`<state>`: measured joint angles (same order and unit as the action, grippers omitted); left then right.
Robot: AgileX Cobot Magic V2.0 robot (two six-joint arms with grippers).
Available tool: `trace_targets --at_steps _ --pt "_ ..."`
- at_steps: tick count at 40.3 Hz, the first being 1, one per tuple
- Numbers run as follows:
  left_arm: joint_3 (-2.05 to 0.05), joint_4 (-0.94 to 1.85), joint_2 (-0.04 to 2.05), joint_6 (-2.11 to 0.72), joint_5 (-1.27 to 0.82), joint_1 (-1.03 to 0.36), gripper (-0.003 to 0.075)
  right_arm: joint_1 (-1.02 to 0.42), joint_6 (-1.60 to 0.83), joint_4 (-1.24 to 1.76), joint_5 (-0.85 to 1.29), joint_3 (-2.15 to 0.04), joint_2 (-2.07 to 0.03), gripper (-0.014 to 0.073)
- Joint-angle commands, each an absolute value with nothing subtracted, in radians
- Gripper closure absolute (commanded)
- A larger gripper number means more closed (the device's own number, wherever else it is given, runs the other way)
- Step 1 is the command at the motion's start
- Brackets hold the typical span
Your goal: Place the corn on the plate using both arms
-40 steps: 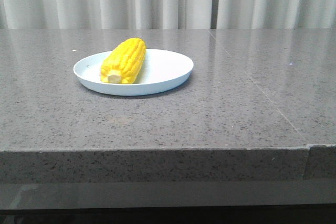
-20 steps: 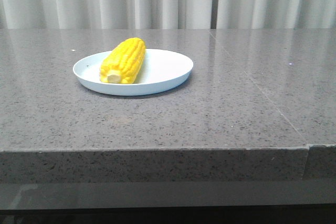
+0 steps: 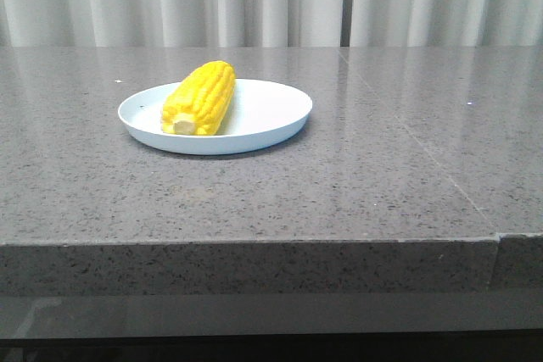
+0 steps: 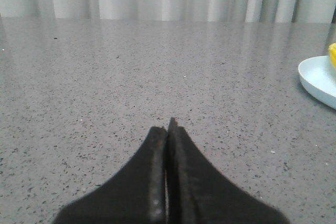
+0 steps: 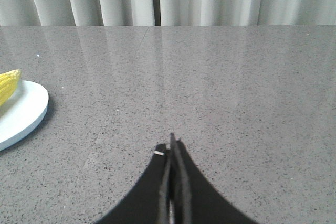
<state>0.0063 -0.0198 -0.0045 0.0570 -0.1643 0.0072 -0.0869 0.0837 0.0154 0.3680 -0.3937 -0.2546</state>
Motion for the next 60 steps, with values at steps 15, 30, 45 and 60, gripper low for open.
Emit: trace_targets --at_steps 15,30,45,60 --pt "0.007 -0.013 -0.024 0.056 -0.069 0.009 0.0741 -0.064 0.074 -0.016 0.147 -0.257 -0.262 0.0685" --pt "0.007 -0.013 -0.024 0.056 -0.070 0.009 0.0741 -0.027 0.074 -0.016 0.107 -0.052 -0.206 0.0685" --pt "0.007 -0.013 -0.024 0.056 -0.072 0.009 0.0741 -0.027 0.074 -0.016 0.186 0.010 0.013 0.0685" --pt "0.007 -0.013 -0.022 0.056 -0.072 0.009 0.0741 -0.025 0.074 -0.016 0.177 0.010 0.017 0.0685"
